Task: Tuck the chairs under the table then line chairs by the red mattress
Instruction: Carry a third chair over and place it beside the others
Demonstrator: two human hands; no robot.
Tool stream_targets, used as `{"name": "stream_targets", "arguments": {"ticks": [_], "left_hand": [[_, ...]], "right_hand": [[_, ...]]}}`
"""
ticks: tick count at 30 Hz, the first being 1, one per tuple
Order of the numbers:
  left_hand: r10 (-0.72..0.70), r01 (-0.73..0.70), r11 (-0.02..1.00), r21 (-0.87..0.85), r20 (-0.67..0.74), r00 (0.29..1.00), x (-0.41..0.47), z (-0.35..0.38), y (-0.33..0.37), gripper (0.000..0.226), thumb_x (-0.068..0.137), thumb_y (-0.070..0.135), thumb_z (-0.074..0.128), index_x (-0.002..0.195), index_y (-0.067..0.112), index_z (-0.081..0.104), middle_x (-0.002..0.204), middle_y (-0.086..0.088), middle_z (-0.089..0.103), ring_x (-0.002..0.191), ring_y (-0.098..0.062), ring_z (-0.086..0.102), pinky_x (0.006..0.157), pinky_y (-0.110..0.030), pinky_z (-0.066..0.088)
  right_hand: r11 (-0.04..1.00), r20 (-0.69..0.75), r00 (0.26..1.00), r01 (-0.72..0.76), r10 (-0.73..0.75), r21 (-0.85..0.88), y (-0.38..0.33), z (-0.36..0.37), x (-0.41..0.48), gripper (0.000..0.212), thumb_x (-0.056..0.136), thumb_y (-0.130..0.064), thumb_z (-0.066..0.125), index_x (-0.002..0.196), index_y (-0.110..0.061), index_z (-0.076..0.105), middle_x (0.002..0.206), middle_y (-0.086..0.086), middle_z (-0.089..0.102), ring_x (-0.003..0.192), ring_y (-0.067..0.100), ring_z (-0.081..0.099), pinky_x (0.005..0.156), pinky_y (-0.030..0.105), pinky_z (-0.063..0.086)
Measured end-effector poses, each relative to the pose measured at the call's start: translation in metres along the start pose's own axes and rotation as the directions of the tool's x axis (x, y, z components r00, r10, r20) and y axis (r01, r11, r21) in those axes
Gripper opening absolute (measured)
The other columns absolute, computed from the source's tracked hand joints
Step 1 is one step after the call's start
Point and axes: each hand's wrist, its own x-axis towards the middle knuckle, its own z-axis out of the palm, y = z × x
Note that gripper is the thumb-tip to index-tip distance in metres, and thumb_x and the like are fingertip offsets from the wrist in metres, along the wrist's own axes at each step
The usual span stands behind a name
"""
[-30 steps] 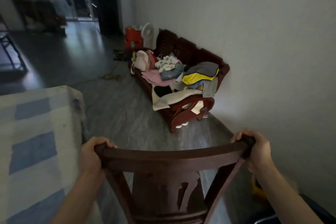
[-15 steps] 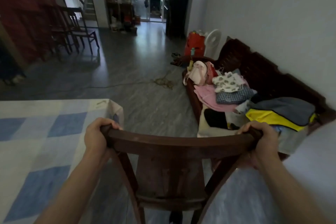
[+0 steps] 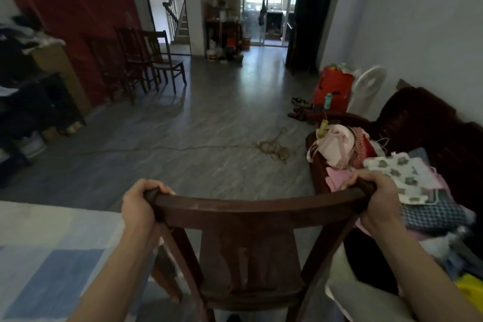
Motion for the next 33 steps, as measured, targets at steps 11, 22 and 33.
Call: {"name": "stream_targets", "arguments": {"ticks": [11, 22, 33], "left_hand": [[0.012, -0.012, 1.000, -0.003, -0.090, 0.996, 0.303, 0.109, -0.032, 0.028, 0.072, 0.011, 0.050, 0.045, 0.013, 0.058, 0.051, -0.006, 0.054, 0.047, -0.021, 0.055, 0.049, -0.024, 0.048], [0.128, -0.125, 0.992, 0.028, -0.163, 0.978, 0.622, 0.199, -0.009, 0.013, 0.053, 0.020, 0.063, 0.056, 0.009, 0.055, 0.055, -0.007, 0.055, 0.050, -0.021, 0.057, 0.051, -0.025, 0.051], [0.286, -0.292, 0.956, 0.028, -0.299, 0.910, 0.931, 0.239, 0.059, 0.019, 0.074, 0.014, 0.048, 0.056, 0.007, 0.054, 0.057, -0.007, 0.053, 0.049, -0.020, 0.057, 0.048, -0.021, 0.049]], "right_hand": [[0.995, 0.110, 0.994, 0.011, 0.000, -0.098, 0.061, 0.154, 0.318, 0.029, 0.082, -0.012, 0.041, 0.059, 0.000, 0.054, 0.058, 0.019, 0.051, 0.059, 0.032, 0.049, 0.063, 0.036, 0.043], [0.997, 0.243, 0.969, -0.033, 0.048, -0.064, 0.168, 0.349, 0.643, 0.023, 0.082, -0.018, 0.043, 0.067, -0.001, 0.049, 0.067, 0.018, 0.047, 0.059, 0.029, 0.051, 0.060, 0.031, 0.048], [0.999, 0.440, 0.897, -0.031, 0.041, -0.030, 0.277, 0.627, 0.905, 0.033, 0.074, -0.016, 0.042, 0.048, -0.011, 0.061, 0.053, 0.011, 0.053, 0.053, 0.028, 0.052, 0.059, 0.030, 0.046]]}}
